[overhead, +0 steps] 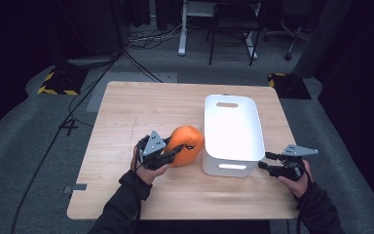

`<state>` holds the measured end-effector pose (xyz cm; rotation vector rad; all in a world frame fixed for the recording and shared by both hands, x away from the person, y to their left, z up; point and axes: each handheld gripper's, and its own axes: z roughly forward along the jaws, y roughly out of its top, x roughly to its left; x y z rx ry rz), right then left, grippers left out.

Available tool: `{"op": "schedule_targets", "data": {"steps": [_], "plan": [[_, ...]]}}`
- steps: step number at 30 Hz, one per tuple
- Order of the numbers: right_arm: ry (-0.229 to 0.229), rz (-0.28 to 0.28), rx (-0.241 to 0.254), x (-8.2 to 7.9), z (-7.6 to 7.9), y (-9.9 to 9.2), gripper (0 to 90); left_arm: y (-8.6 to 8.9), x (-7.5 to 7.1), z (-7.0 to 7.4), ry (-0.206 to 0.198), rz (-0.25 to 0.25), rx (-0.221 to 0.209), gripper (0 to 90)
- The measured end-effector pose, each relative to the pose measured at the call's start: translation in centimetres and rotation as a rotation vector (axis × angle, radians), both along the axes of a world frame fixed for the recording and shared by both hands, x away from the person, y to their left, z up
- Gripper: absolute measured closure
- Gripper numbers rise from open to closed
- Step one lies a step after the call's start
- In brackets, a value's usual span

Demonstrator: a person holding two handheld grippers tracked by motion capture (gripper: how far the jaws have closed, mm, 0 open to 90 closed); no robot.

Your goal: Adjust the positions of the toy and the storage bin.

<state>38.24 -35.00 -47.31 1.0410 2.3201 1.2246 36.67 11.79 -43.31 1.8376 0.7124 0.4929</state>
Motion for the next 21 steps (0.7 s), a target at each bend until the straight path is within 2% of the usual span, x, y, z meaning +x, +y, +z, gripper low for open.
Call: {"op": "schedule_targets", "data": {"steps": [2, 4, 5, 6, 7, 8, 10, 13, 15, 17, 18, 20, 21], "plan": [[0.009, -0.021, 0.006, -0.1, -0.1, -0.4, 40.3, 0.6, -0.3, 0.1, -0.001, 0.013, 0.001, 59.2], [0.012, -0.029, -0.007, 0.0, -0.3, -0.8, 37.3, 1.0, -0.5, 0.1, -0.001, 0.020, -0.009, 59.2], [0.017, -0.037, -0.004, 0.0, -0.4, -1.0, 37.1, 1.9, -0.9, 0.2, -0.014, 0.041, 0.010, 59.1], [0.016, -0.036, -0.013, 0.0, -0.6, -1.2, 36.2, 1.9, -0.9, 0.2, -0.014, 0.041, 0.010, 59.1], [0.021, -0.046, -0.020, -0.1, -0.7, -1.3, 34.0, 2.8, -1.3, 0.0, -0.012, 0.056, 0.006, 59.1], [0.021, -0.046, -0.020, -0.1, -0.7, -1.3, 34.0, 2.8, -1.3, 0.0, -0.012, 0.056, 0.006, 59.1], [0.018, -0.056, -0.049, -0.1, -1.0, -1.6, 28.0, 3.6, -1.7, -0.3, 0.000, 0.073, 0.002, 59.2], [0.022, -0.078, -0.063, 0.0, -1.4, -1.8, 24.8, 5.0, -2.0, -0.9, 0.008, 0.095, 0.012, 59.1], [0.027, -0.079, -0.067, 0.0, -1.5, -1.9, 24.3, 5.3, -2.1, -1.0, 0.018, 0.097, 0.013, 59.1], [0.040, -0.091, -0.102, 0.1, -2.0, -1.9, 23.7, 5.8, -2.1, -1.4, 0.024, 0.110, 0.032, 59.1], [0.043, -0.093, -0.112, 0.2, -2.2, -2.0, 23.7, 5.8, -2.1, -1.6, 0.030, 0.113, 0.017, 59.1], [0.054, -0.100, -0.117, 0.2, -2.4, -1.9, 23.8, 6.0, -2.1, -1.6, 0.034, 0.111, 0.013, 59.1], [0.045, -0.098, -0.126, 0.2, -2.8, -2.0, 22.2, 6.0, -2.1, -1.5, 0.025, 0.119, 0.022, 59.1]]}}
